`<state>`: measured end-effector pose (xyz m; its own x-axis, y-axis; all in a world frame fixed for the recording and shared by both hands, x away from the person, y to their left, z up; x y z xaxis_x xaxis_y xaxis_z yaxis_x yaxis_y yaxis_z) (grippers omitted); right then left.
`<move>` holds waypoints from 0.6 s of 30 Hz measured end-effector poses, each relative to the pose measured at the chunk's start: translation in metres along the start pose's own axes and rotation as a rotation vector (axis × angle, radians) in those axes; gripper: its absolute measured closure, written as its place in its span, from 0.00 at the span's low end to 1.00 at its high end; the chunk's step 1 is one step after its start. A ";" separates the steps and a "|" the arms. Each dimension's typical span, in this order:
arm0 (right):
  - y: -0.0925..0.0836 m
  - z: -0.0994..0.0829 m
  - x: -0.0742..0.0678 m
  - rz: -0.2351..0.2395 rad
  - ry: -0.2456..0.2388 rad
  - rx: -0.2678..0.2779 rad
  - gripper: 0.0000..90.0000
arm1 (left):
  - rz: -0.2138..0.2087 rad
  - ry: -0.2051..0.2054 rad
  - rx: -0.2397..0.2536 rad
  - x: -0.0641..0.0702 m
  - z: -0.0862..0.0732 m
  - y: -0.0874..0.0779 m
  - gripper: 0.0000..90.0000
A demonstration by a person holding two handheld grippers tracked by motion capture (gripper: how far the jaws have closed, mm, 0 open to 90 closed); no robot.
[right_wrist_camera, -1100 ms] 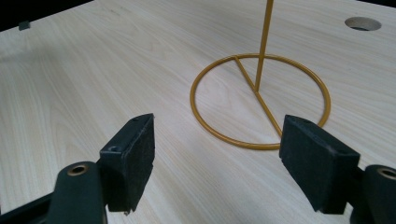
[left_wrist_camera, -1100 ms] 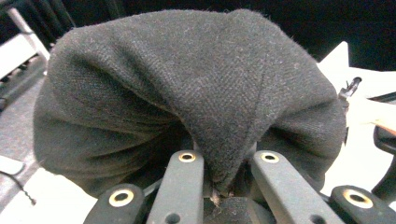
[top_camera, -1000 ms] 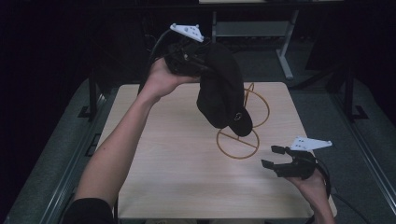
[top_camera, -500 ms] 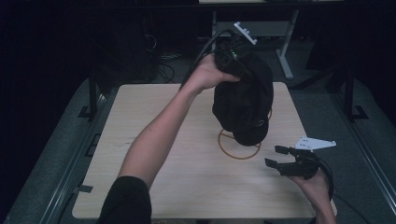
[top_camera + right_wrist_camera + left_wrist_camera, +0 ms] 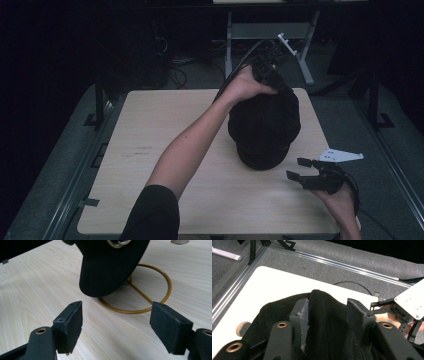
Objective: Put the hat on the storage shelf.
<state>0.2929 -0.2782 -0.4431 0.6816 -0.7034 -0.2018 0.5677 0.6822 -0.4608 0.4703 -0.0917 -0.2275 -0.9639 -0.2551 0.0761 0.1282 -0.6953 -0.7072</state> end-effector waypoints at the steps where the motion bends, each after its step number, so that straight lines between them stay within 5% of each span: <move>1: 0.000 0.000 0.000 -0.001 0.002 0.002 0.29 | 0.004 0.002 -0.002 0.000 -0.001 0.000 0.55; 18: -0.001 -0.001 0.001 -0.022 0.010 0.005 0.26 | 0.050 0.007 0.041 -0.002 -0.011 -0.025 0.54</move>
<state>0.2928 -0.2799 -0.4438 0.6646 -0.7199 -0.2002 0.5846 0.6678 -0.4607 0.4663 -0.0664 -0.2180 -0.9578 -0.2852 0.0364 0.1853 -0.7091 -0.6804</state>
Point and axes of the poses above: each handheld gripper's, and its own axes: y roughly forward along the jaws, z roughly out of its top, x roughly to its right, the point moved 2 cm from there along y, roughly forward along the jaws, and after that the axes turned 3 degrees about x, right-handed, at the moved point
